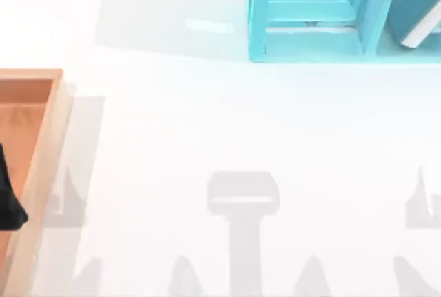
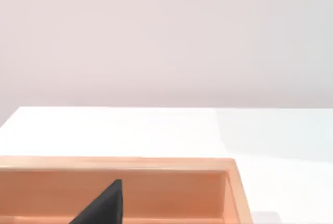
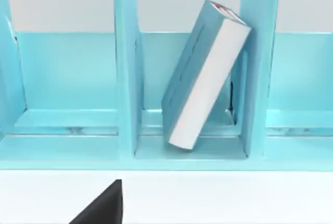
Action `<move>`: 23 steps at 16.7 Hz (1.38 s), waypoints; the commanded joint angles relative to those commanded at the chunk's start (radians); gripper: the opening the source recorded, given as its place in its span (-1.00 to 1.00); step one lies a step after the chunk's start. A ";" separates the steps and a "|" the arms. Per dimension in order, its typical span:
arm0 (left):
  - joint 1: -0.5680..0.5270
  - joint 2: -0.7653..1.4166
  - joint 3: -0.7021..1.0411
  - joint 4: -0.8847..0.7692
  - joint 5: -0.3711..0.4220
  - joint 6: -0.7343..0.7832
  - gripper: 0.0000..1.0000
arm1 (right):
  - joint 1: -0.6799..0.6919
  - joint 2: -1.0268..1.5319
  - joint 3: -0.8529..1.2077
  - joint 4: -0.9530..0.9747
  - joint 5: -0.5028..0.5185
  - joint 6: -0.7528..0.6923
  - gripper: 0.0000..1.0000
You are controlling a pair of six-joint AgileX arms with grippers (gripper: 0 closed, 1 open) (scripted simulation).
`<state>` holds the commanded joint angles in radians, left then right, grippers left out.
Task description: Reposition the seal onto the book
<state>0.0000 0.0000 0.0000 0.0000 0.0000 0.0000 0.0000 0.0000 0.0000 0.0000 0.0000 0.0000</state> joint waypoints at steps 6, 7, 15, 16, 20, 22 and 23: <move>0.000 0.000 0.000 0.000 0.000 0.000 1.00 | -0.006 0.104 0.048 0.074 -0.008 0.024 1.00; 0.000 0.000 0.000 0.000 0.000 0.000 1.00 | -0.009 0.157 0.071 0.109 -0.012 0.035 1.00; 0.000 0.000 0.000 0.000 0.000 0.000 1.00 | -0.045 0.872 0.345 0.529 -0.059 0.172 1.00; 0.000 0.000 0.000 0.000 0.000 0.000 1.00 | -0.051 0.982 0.384 0.590 -0.066 0.192 1.00; 0.000 0.000 0.000 0.000 0.000 0.000 1.00 | -0.071 1.418 0.538 0.828 -0.093 0.269 1.00; 0.000 0.000 0.000 0.000 0.000 0.000 1.00 | -0.080 1.619 0.609 0.936 -0.106 0.304 1.00; 0.000 0.000 0.000 0.000 0.000 0.000 1.00 | -0.084 1.710 0.641 0.985 -0.112 0.320 1.00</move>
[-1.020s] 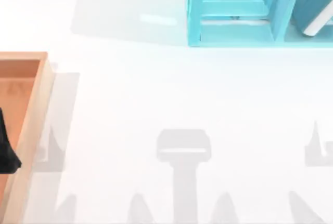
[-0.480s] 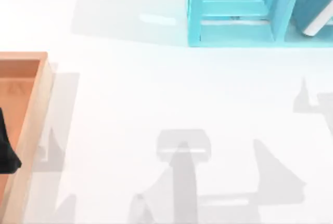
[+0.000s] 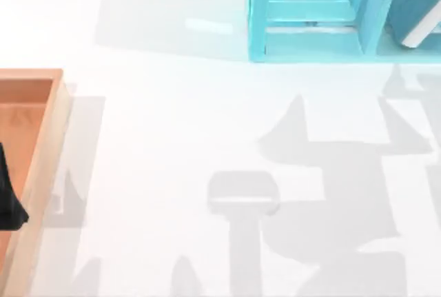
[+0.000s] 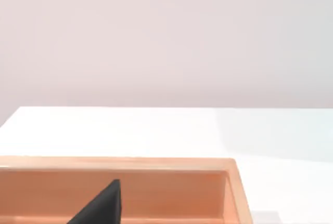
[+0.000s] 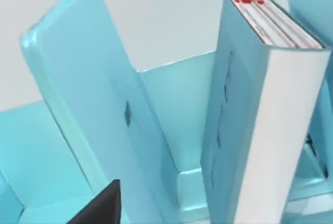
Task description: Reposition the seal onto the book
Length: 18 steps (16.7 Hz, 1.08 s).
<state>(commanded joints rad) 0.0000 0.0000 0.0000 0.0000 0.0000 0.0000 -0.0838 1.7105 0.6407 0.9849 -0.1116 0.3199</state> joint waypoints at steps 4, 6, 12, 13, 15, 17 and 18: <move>0.000 0.000 0.000 0.000 0.000 0.000 1.00 | -0.012 0.282 0.101 0.155 -0.018 0.050 1.00; 0.000 0.000 0.000 0.000 0.000 0.000 1.00 | -0.016 0.361 0.131 0.202 -0.024 0.065 1.00; 0.000 0.000 0.000 0.000 0.000 0.000 1.00 | -0.018 0.400 0.147 0.225 -0.027 0.073 1.00; 0.000 0.000 0.000 0.000 0.000 0.000 1.00 | -0.012 0.398 0.142 0.222 -0.026 0.071 1.00; 0.000 0.000 0.000 0.000 0.000 0.000 1.00 | -0.012 0.407 0.157 0.217 -0.024 0.072 1.00; 0.000 0.000 0.000 0.000 0.000 0.000 1.00 | -0.010 0.440 0.214 0.196 -0.019 0.073 1.00; 0.000 0.000 0.000 0.000 0.000 0.000 1.00 | -0.008 0.463 0.254 0.179 -0.017 0.073 1.00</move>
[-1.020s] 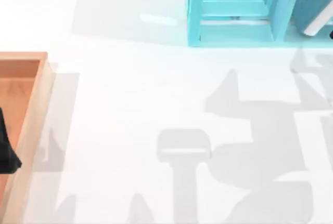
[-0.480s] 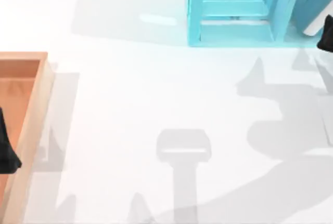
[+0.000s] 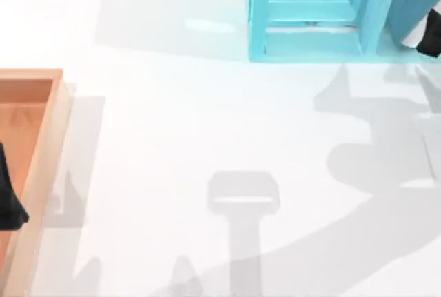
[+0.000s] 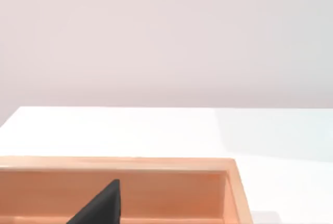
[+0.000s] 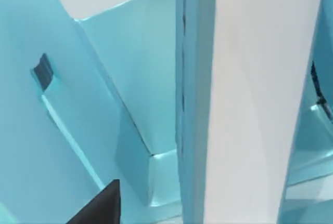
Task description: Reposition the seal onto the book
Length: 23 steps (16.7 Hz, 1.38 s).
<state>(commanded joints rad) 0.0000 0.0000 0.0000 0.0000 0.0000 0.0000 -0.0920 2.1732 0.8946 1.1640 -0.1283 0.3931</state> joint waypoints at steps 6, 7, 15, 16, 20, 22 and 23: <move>0.000 0.000 0.000 0.000 0.000 0.000 1.00 | 0.017 0.155 0.289 -0.131 0.019 0.001 1.00; 0.000 0.000 0.000 0.000 0.000 0.000 1.00 | 0.019 0.173 0.324 -0.148 0.021 0.001 1.00; 0.000 0.000 0.000 0.000 0.000 0.000 1.00 | 0.022 0.195 0.366 -0.171 0.025 0.001 0.70; 0.000 0.000 0.000 0.000 0.000 0.000 1.00 | 0.022 0.195 0.366 -0.171 0.025 0.001 0.55; 0.000 0.000 0.000 0.000 0.000 0.000 1.00 | 0.022 0.195 0.366 -0.171 0.025 0.001 -0.06; 0.000 0.000 0.000 0.000 0.000 0.000 1.00 | 0.022 0.195 0.366 -0.171 0.025 0.001 -0.36; 0.000 0.000 0.000 0.000 0.000 0.000 1.00 | 0.022 0.195 0.366 -0.171 0.025 0.001 -0.51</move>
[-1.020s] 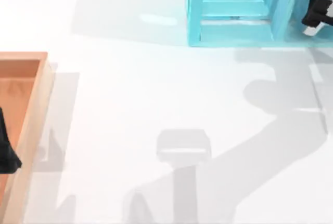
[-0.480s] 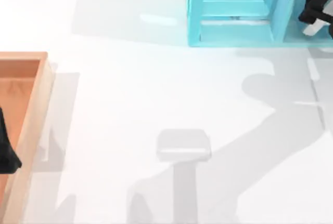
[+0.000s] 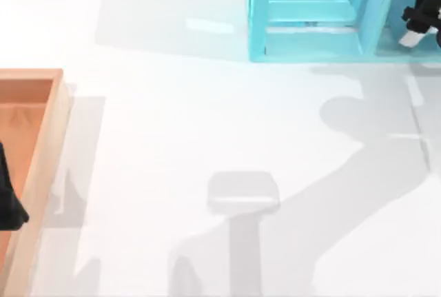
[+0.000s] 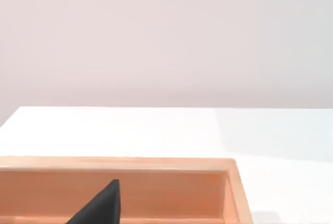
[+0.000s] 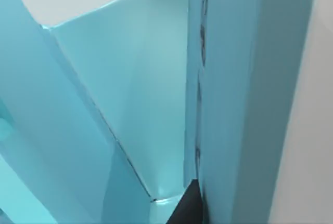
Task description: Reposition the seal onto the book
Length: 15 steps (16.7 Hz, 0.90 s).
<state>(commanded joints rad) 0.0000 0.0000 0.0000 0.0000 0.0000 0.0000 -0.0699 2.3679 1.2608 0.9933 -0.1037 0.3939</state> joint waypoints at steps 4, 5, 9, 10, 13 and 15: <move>0.000 0.000 0.000 0.000 0.000 0.000 1.00 | 0.000 0.000 0.000 0.000 0.000 0.000 -1.00; 0.000 0.000 0.000 0.000 0.000 0.000 1.00 | 0.000 0.000 0.000 0.000 0.000 0.000 -1.00; 0.000 0.000 0.000 0.000 0.000 0.000 1.00 | 0.000 0.000 0.000 0.000 0.000 0.000 -1.00; 0.000 0.000 0.000 0.000 0.000 0.000 1.00 | 0.000 0.000 0.000 0.000 0.000 0.000 -1.00; 0.000 0.000 0.000 0.000 0.000 0.000 1.00 | 0.006 0.005 -0.008 -0.002 -0.001 0.006 -1.00; 0.000 0.000 0.000 0.000 0.000 0.000 1.00 | 0.005 -0.028 -0.023 -0.021 -0.001 0.005 -1.00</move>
<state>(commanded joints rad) 0.0000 0.0000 0.0000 0.0000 0.0000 0.0000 -0.0654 2.3402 1.2383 0.9722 -0.1050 0.3988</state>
